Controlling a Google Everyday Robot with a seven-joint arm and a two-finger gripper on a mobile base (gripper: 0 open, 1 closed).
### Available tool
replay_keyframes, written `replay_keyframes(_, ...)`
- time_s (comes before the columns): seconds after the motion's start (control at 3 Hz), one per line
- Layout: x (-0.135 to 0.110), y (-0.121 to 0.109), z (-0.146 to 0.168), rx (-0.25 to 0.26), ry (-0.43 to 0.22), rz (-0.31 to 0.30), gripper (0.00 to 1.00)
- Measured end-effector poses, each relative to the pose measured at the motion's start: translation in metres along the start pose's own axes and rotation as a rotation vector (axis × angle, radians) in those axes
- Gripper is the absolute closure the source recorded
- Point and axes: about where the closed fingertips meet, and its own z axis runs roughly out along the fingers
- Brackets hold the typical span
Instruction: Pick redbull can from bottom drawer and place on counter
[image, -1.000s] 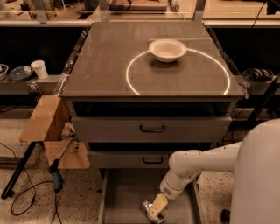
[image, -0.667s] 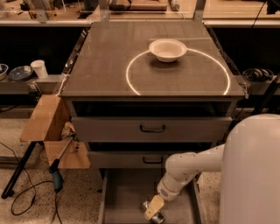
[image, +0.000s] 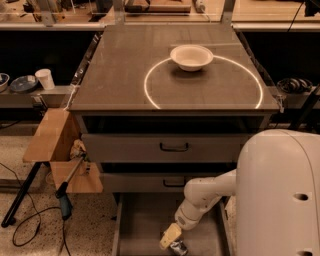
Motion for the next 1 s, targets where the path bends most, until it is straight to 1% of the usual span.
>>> replay_keyframes(0.33, -0.001, -0.001, 0.009, 0.014, 0.004, 0.011, 0.0)
replay_keyframes(0.67, -0.004, -0.013, 0.056, 0.011, 0.064, 0.059, 0.0)
replay_keyframes(1.0, -0.004, -0.013, 0.056, 0.011, 0.064, 0.059, 0.0)
